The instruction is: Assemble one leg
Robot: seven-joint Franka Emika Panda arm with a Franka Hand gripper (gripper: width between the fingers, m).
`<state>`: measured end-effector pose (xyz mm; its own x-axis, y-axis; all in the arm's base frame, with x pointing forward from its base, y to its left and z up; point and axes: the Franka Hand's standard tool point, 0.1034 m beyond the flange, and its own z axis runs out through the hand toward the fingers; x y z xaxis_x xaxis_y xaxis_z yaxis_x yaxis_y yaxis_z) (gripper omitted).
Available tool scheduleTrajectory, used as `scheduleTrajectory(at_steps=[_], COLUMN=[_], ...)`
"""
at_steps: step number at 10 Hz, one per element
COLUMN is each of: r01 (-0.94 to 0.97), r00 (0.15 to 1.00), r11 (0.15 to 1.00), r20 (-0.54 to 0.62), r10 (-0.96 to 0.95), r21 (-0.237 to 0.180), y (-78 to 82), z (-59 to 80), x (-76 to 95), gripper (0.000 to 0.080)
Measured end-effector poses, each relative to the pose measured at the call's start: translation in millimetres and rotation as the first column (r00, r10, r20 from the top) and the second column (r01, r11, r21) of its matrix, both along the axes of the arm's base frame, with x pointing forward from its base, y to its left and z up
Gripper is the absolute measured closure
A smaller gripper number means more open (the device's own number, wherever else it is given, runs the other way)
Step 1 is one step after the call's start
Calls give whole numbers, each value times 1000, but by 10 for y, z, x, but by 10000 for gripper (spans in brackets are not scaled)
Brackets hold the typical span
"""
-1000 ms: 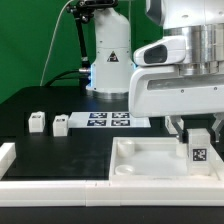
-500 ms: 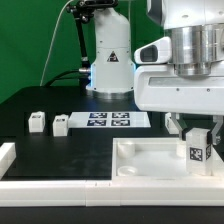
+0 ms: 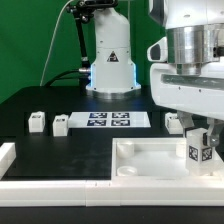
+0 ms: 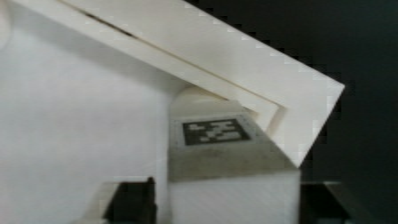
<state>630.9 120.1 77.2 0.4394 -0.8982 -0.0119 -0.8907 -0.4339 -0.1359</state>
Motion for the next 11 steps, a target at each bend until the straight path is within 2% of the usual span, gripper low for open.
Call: scheduleTrajectory(at_steps=[1,2,4,7,8,10,11], r01=[-28,-59,-224,-544,-677,-783,-861], r00=[1000,998,974,838,733,613,494], r11=[1000,998,974,835,729,609,487], r20=[2,3,6,8,4,3,-12], r10=[28,59,225,546,680,790,870], r21=[-3,-6,-29,-79,-101,-126,-149], y=[3,11,37,67,45,88,69], z=[2,8,12,44,39,49,58], x=[0,3,-1,23,29,34,42], gripper=[246,170,154,151,151,151,151])
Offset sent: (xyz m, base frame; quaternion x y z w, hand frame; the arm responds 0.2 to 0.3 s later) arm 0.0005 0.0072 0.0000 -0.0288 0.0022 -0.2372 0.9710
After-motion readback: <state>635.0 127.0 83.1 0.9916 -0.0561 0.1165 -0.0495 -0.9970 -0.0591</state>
